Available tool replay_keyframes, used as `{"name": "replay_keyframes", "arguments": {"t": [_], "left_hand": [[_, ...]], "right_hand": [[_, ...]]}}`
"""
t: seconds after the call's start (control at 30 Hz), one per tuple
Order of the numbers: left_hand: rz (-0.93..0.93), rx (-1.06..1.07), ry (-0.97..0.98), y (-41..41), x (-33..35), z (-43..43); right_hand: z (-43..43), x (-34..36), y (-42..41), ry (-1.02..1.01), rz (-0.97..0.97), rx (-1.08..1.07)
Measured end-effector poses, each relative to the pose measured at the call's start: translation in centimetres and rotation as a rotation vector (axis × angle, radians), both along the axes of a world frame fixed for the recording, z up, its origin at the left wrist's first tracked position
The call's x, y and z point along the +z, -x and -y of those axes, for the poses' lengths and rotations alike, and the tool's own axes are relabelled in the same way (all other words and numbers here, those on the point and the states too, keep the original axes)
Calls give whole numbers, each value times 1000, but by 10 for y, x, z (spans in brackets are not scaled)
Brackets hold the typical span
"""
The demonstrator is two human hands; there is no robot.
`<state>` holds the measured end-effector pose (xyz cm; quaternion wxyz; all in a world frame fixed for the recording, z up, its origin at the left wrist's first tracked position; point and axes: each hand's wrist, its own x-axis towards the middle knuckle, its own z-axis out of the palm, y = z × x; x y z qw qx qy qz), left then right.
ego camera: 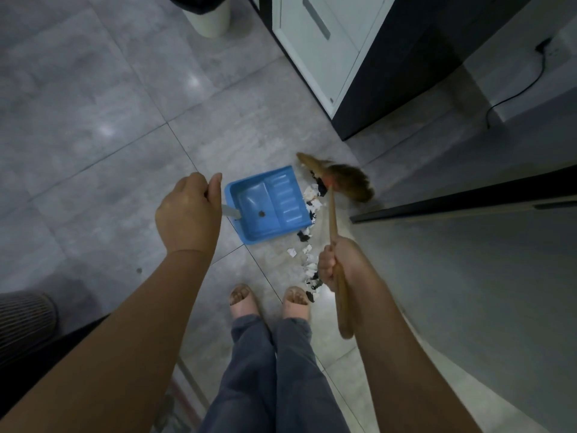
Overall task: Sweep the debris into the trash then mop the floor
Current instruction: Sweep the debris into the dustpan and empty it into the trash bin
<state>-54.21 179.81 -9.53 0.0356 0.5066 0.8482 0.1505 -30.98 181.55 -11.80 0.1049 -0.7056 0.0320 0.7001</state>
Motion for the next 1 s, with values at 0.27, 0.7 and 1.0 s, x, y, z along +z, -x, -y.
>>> {"name": "replay_keyframes", "arguments": {"t": [0.27,0.7,1.0], "left_hand": [[74,76,7,-1,5,8],[221,-50,244,-9,19,71],[308,170,97,-15,23,135]], "right_hand": [[-29,32,28,-142,-58,-39],[-44,-29,13,-19,-276,-161],[7,-40,-9,23,-317,-150]]}}
